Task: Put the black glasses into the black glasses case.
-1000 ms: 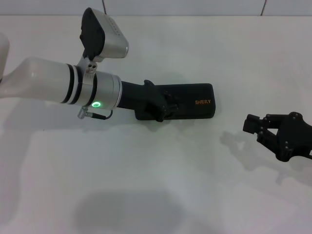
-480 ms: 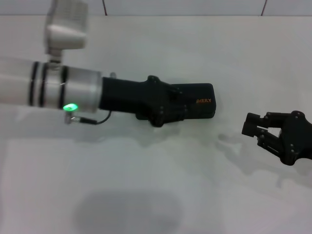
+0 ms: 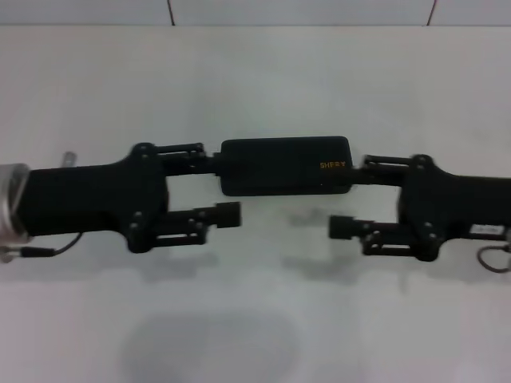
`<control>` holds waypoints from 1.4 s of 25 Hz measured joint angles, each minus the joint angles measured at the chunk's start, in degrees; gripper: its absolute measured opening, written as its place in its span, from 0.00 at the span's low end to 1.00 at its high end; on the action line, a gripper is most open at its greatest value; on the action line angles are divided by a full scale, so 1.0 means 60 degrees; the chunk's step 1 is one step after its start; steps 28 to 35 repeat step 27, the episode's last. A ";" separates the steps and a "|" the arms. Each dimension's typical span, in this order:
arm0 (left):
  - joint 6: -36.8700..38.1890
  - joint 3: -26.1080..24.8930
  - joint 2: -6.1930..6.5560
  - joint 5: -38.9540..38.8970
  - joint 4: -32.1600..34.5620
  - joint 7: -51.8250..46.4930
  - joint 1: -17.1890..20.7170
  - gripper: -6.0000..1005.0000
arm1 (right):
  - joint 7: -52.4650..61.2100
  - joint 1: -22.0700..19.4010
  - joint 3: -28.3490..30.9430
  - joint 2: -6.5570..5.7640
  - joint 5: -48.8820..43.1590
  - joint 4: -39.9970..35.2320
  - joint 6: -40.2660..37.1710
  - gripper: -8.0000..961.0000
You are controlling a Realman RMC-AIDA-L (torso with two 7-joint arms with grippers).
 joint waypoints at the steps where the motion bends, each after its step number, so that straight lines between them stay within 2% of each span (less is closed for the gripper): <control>1: 0.0029 -0.0044 0.0053 -0.0006 -0.0058 0.0001 0.0042 0.47 | 0.0152 0.0173 -0.0134 -0.0004 -0.0015 -0.0068 0.0006 0.54; 5: 0.0102 -0.0109 0.0209 -0.0025 -0.0278 0.0073 0.0153 0.60 | 0.0646 0.0846 -0.0503 -0.0026 -0.0056 -0.0168 -0.0009 0.66; 8: 0.0146 -0.0113 0.0315 -0.0028 -0.0417 0.0123 0.0214 0.66 | 0.0757 0.1016 -0.0544 -0.0013 -0.0055 -0.0195 -0.0048 0.74; 10: 0.0155 -0.0142 0.0352 -0.0028 -0.0440 0.0132 0.0283 0.66 | 0.0771 0.1041 -0.0546 -0.0007 -0.0018 -0.0200 -0.0075 0.79; 35: 0.0110 -0.0339 0.0356 0.0029 -0.0745 0.0295 0.0358 0.66 | 0.0850 0.0937 -0.0536 0.0017 0.0289 -0.0145 -0.0260 0.79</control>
